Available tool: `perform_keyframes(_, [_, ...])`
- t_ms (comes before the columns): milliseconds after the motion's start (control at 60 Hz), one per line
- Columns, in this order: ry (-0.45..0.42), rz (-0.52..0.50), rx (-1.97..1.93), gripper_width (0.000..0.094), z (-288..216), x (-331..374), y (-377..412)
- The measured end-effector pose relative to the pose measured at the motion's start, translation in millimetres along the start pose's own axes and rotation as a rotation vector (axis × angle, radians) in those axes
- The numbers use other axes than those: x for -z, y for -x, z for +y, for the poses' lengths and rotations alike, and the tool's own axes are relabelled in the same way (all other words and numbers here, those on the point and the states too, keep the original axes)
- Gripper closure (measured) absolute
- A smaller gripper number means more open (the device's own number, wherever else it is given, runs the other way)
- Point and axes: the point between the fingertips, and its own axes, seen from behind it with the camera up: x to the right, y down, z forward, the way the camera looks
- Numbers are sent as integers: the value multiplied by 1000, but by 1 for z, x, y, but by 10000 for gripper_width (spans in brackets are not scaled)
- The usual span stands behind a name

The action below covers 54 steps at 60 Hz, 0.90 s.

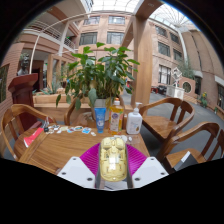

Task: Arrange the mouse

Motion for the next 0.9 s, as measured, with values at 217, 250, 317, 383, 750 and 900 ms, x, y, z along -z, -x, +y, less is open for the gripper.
perform_keyframes(217, [216,115,-36,555,125,-48,-89])
perform_keyframes(250, [234,120,-43,532,136,-52,-94])
perform_keyframes(317, [267,122,-61,488,152,-55,-99])
perform_keyframes(383, [298,123,-87,448,166,-57,-102])
perform_keyframes(750, [223,129,-79,81,114,22,-85])
perform_keyframes(900, [177,135,-48,80,82,85,-73])
